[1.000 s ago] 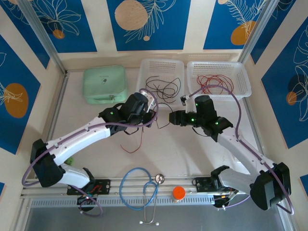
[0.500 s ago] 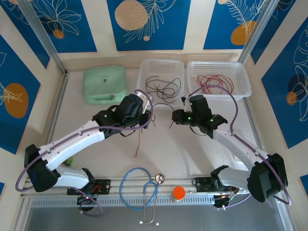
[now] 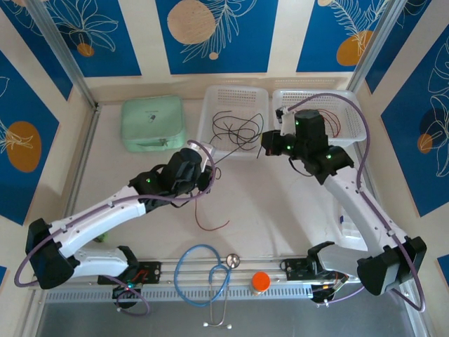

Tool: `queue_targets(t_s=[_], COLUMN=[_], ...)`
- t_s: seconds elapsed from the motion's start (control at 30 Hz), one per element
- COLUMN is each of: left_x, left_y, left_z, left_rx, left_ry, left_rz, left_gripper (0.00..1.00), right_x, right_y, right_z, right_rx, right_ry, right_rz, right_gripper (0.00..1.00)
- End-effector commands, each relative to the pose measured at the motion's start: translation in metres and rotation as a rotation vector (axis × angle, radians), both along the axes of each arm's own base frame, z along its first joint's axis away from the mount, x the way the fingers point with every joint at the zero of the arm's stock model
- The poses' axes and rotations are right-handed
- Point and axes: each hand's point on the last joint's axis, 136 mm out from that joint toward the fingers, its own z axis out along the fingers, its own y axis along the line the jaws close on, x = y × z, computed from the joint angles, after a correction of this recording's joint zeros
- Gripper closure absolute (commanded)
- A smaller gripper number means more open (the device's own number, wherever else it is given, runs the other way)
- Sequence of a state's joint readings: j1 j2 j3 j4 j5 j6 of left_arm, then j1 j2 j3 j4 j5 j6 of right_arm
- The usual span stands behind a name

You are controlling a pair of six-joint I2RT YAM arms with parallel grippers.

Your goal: Untangle the cables

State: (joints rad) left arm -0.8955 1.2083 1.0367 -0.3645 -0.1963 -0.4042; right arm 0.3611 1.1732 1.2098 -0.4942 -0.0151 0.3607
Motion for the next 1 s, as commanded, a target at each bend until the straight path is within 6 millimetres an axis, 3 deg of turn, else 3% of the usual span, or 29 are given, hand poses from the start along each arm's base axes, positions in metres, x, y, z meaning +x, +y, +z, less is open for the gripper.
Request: queue_targets(t_s=[0.0,0.27,0.5,0.7,0.97], left_x=[-0.005,0.005,0.006,0.004,-0.004], left_y=[0.043,0.038,0.030,0.027,0.027], left_z=[-0.044,-0.062,-0.064,-0.074,-0.071], left_rx=[0.144,0.149,0.133,0.127,0.088], left_ry=[0.068,0.076,0.092,0.125,0.139], left_rz=[0.129,0.151,0.132,0.127,0.116], left_gripper=[0.97,0.56,0.43,0.33,0.23], right_x=[0.025,0.044,0.076,0.120,0.188], right_y=[-0.035,-0.010,0.014,0.021,0.038], right_z=[0.046,0.112,0.128,0.112,0.048], right_rx=[-0.032,0.058,0.050,0.001,-0.037], right_ry=[-0.134,-0.221,-0.241,-0.224,-0.118], right_rz=[-0.114,-0.005,0.036,0.006,-0.013], right_gripper=[1.00,1.00,1.00,1.00,1.00])
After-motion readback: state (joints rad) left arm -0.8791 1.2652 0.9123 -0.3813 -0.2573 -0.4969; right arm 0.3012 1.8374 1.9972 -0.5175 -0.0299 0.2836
